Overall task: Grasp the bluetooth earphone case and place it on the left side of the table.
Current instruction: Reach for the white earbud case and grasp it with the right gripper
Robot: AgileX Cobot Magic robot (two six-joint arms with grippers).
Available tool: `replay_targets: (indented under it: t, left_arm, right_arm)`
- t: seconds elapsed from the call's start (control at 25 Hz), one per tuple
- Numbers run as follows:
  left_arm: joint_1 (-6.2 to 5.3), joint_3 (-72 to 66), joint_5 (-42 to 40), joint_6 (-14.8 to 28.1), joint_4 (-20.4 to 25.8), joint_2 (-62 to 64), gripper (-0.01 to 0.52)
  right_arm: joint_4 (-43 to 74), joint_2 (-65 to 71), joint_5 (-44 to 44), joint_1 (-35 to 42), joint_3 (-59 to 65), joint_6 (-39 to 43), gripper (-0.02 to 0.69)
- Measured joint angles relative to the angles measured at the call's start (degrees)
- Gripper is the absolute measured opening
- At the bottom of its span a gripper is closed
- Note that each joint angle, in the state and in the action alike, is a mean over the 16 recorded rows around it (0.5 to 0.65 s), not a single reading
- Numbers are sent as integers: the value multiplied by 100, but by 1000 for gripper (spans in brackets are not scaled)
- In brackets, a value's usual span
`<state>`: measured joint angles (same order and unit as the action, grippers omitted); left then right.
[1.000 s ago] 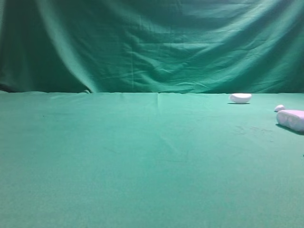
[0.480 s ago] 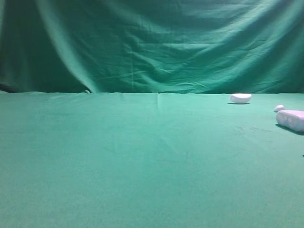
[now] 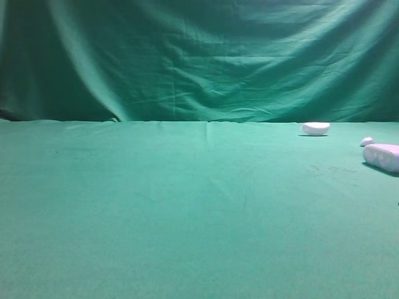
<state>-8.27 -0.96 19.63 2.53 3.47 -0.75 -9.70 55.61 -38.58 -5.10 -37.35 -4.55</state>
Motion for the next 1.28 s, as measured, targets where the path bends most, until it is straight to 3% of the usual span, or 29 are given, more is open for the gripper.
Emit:
replay_targets:
  t: [0.16, 0.32, 0.44, 0.76, 0.96, 1.08, 1.28]
  left_arm:
    - [0, 0, 0, 0, 0, 0, 0]
    - [0, 0, 0, 0, 0, 0, 0]
    - [0, 0, 0, 0, 0, 0, 0]
    - [0, 0, 0, 0, 0, 0, 0]
    - [0, 0, 0, 0, 0, 0, 0]
    - [0, 0, 0, 0, 0, 0, 0]
    - [0, 0, 0, 0, 0, 0, 0]
  right_arm:
    - [348, 958, -403, -327, -552, -67, 3]
    - [746, 1903, -529, -656, -1010, 116, 48]
    - [1036, 2527, -431, -862, -1256, 320, 132]
    - [1444, 3762, -51, -1001, -1678, 676, 436]
    - [1508, 4204, 98, -1001, -1808, 688, 548]
    - [1543, 4367, 154, -1001, -1846, 689, 547]
    - [1589, 4529, 215, -1001, -1863, 689, 455]
